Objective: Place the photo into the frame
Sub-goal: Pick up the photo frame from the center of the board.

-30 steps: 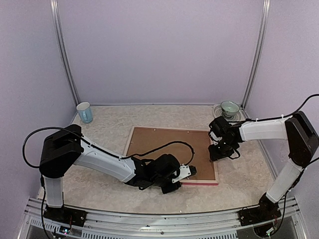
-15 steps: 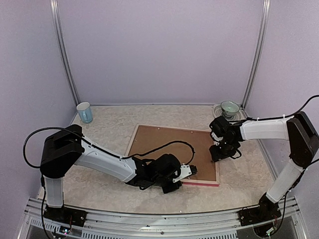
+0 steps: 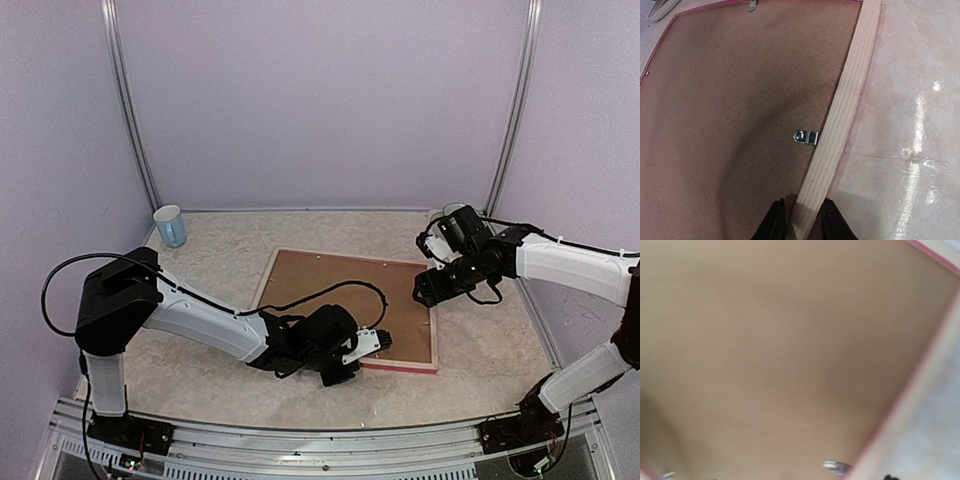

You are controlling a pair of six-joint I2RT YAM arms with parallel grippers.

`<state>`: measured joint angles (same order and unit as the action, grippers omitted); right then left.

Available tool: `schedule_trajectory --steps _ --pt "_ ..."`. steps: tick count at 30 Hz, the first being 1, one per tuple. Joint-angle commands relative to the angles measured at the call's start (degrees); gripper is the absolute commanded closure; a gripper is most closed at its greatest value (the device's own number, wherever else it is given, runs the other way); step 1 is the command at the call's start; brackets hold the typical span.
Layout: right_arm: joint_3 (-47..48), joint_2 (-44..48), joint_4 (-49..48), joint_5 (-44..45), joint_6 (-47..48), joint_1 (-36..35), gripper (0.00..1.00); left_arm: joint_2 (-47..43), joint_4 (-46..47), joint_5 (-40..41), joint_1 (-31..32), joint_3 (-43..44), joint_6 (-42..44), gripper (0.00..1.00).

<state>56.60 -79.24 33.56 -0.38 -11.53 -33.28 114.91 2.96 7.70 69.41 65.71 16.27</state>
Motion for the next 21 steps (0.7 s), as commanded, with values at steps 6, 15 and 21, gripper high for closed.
schedule_trajectory --steps 6,15,21 --pt "-1.83 -1.10 -0.50 -4.91 6.33 -10.53 0.29 -2.27 -2.78 -3.41 -1.35 1.38 2.32 0.65" --pt "-3.20 -1.68 -0.26 -1.69 5.80 -12.88 0.30 -3.36 -6.64 -4.63 -4.69 0.69 4.31 0.58" --pt "-2.74 1.50 1.35 2.05 6.32 -12.94 0.31 -1.19 -12.32 -12.62 -6.24 4.06 7.48 0.71"
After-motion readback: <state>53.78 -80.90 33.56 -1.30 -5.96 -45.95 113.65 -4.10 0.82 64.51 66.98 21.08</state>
